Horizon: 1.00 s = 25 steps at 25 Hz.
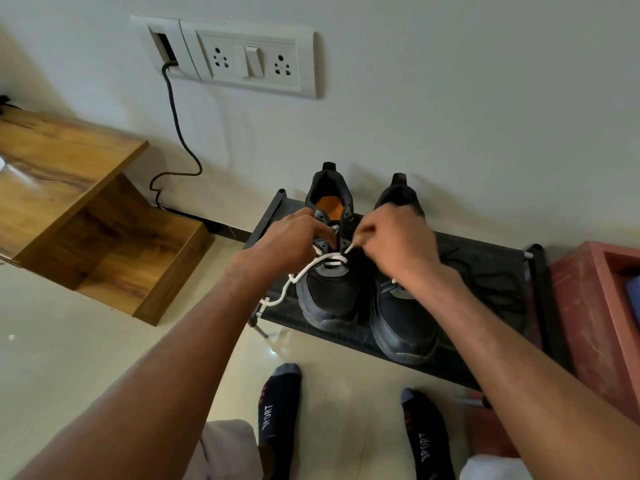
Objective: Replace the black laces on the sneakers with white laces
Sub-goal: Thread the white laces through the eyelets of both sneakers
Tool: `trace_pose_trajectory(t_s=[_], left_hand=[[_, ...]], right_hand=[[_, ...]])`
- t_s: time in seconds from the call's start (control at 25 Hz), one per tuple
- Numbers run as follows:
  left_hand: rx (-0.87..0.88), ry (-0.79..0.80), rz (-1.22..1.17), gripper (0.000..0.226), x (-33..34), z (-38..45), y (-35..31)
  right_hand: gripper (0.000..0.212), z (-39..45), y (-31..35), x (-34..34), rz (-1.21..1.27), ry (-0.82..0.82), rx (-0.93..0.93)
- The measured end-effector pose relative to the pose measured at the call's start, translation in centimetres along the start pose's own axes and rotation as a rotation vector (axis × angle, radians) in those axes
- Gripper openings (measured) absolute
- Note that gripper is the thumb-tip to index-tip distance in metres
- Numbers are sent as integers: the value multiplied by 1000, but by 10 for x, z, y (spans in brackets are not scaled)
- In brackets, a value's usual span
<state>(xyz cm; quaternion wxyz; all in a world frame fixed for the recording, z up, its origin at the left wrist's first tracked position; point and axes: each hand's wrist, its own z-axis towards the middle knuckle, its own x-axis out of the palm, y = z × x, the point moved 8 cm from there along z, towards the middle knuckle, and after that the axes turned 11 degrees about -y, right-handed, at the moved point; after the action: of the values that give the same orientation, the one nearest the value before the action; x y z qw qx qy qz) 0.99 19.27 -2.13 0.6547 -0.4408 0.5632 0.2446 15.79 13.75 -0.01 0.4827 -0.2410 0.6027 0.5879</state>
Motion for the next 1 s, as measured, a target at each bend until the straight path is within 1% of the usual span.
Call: trace_pose_trajectory(t_s=[0.08,0.12,0.16,0.2,0.24,0.32,0.36,0.4,0.44,0.48,0.52,0.56,0.6,0.64,0.68,0.76,0.8,0.84,0.92,0.96,1.0], left_hand=[[0,5,-12,56,0,-1,1],[-1,8,-18,57,1,-1,1],[-2,13,-21,57,1,-1,2],[-5,16,-22,57,1,-1,2],[-8,17,-21,57,1,-1,2],[-6,16,-13,56,2,0,1],[-8,14,-13,54,2,0,1],[-10,13,-17,53,1,0,1],[-9,13,-24,52,0,0,1],[-6,12,-29,50,0,0,0],[-3,11,-34,47,-1,-1,0],[-2,13,-37,46,-1,-2,1],[-3,16,-38,45,-1,-2,1],[-9,20,-41,45,1,-2,3],[-15,23,-44,46,3,-1,4],[-27,19,-44,46,6,1,6],[-30,14,-46,45,6,1,7],[-30,9,-50,44,7,2,7],[-24,-1,-60,41,6,1,8],[-18,-2,-64,38,5,1,8],[-13,-2,-69,36,5,0,9]], right_hand=[[14,12,-24,-45,-4,-320,141],[15,13,-30,-61,-24,-446,153],[15,12,-31,-69,-31,-500,127],[17,12,-26,-64,-2,-468,75],[19,10,-15,-50,42,-345,2],[26,-4,6,1,29,54,-93],[27,-12,10,18,-22,196,-118],[22,-12,10,21,-46,209,-112],[14,-5,5,9,-36,122,-71],[8,5,-5,-11,-18,-13,-5],[8,11,-17,-32,-23,-161,66],[10,13,-25,-46,-38,-261,100],[15,14,-27,-50,-58,-305,86],[22,12,-20,-46,-57,-291,31],[28,8,-7,-33,-26,-217,-51],[31,-6,13,3,-4,41,-157],[28,-11,15,15,-28,131,-167],[21,-8,12,15,-53,135,-150],[9,8,-6,-7,-65,-17,-31],[10,13,-15,-19,-61,-99,34],[11,15,-22,-26,-40,-134,64]])
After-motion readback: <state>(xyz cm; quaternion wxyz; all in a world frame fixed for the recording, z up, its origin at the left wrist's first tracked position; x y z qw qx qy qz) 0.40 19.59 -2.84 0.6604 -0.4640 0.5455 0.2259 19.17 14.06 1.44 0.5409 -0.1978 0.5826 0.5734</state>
